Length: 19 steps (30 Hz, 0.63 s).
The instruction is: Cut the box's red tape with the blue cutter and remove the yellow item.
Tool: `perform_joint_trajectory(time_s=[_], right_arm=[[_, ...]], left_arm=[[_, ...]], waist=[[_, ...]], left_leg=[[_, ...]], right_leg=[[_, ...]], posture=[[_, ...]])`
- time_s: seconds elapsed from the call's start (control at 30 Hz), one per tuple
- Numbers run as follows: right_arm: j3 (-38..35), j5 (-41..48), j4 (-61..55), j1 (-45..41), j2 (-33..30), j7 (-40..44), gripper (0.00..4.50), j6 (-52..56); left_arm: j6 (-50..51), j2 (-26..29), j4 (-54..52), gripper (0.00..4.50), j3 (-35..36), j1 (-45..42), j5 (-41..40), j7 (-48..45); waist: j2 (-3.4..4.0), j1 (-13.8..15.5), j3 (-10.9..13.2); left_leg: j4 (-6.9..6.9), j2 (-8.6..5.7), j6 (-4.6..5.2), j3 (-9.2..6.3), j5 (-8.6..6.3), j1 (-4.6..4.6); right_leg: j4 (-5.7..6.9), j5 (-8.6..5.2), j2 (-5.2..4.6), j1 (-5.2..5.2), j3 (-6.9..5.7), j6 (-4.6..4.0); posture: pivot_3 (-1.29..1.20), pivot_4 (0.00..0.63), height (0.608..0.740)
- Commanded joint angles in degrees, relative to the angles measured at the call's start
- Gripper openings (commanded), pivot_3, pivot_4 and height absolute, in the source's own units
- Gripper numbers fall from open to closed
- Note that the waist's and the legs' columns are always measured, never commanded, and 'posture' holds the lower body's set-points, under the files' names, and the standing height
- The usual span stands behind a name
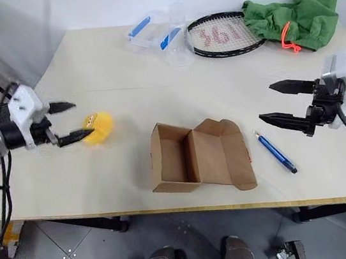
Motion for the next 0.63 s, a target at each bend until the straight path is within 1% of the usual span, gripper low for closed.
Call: perform_joint_trajectory(time_s=[0.03,0.07,0.13,0.17,0.23,0.3,0.47,0.63], right_arm=[[-0.5,-1.1,6.55,1.04,0.69,6.84,4.5,-6.4],[-0.04,-2.12,9.73,1.67,0.68,8.89,4.5,-8.41],[0.25,-3.63,13.96,2.43,1.28,11.76,4.5,-12.89],[1.07,-5.38,16.53,3.42,0.91,13.97,4.5,-16.32],[2.14,-6.67,19.73,4.8,0.14,16.92,4.5,-17.51],[1.93,-6.43,21.63,5.13,0.19,18.32,4.5,-18.14],[1.4,-6.13,19.29,7.01,1.35,15.69,4.5,-17.77],[1.27,-6.67,15.85,11.14,1.95,13.92,4.5,-17.58]], left_arm=[[0.38,-3.61,-6.8,4.47,9.24,7.23,-11.03,-2.02],[1.97,-4.18,-9.08,4.47,10.84,11.04,-13.5,-3.0],[3.66,-4.16,-12.03,4.47,12.72,16.85,-15.53,-3.53],[3.33,-4.28,-13.31,4.47,13.4,20.02,-15.62,-3.39],[-0.13,-4.54,-14.25,4.47,14.38,25.87,-14.75,-4.24],[-1.92,-4.26,-12.81,4.47,15.11,29.74,-14.88,-5.99],[-2.42,-4.61,-14.8,4.47,16.6,33.01,-16.33,-4.89],[-2.39,-5.58,-16.85,4.47,15.58,34.11,-17.73,-4.37]], waist=[[0.0,0.0,0.0],[-0.01,0.01,0.0],[-0.01,0.0,0.0],[-0.01,0.05,0.0],[0.0,0.01,0.0],[0.08,-0.03,0.02],[0.16,-0.05,0.03],[0.2,-0.06,0.02]], left_leg=[[0.01,0.0,0.0,0.05,0.0,0.02],[0.01,0.01,0.0,0.05,0.0,0.04],[-0.01,0.0,0.0,0.04,-0.03,0.15],[-0.03,0.0,-0.01,0.03,-0.03,0.17],[-0.03,0.01,-0.01,0.04,-0.04,0.2],[-0.03,0.02,-0.02,0.07,-0.04,0.3],[0.0,0.08,-0.06,0.11,-0.04,0.53],[-0.05,0.07,-0.14,0.0,-0.11,0.63]], right_leg=[[0.0,0.0,0.0,0.0,0.04,0.0],[0.0,0.0,-0.01,0.02,0.08,0.0],[-0.01,0.0,-0.02,0.11,0.09,0.0],[0.0,0.0,-0.02,0.12,0.1,0.0],[-0.02,-0.01,-0.02,0.15,0.1,-0.01],[-0.05,-0.01,-0.03,0.24,0.12,-0.03],[-0.06,-0.03,-0.03,0.43,0.21,-0.07],[-0.14,-0.03,-0.1,0.57,0.32,-0.08]], posture=[[0.0,0.15,0.74],[0.0,0.15,0.74],[0.0,0.15,0.74],[0.0,0.15,0.74],[0.0,0.15,0.74],[0.0,0.15,0.74],[0.0,0.15,0.74],[0.0,0.15,0.74]])
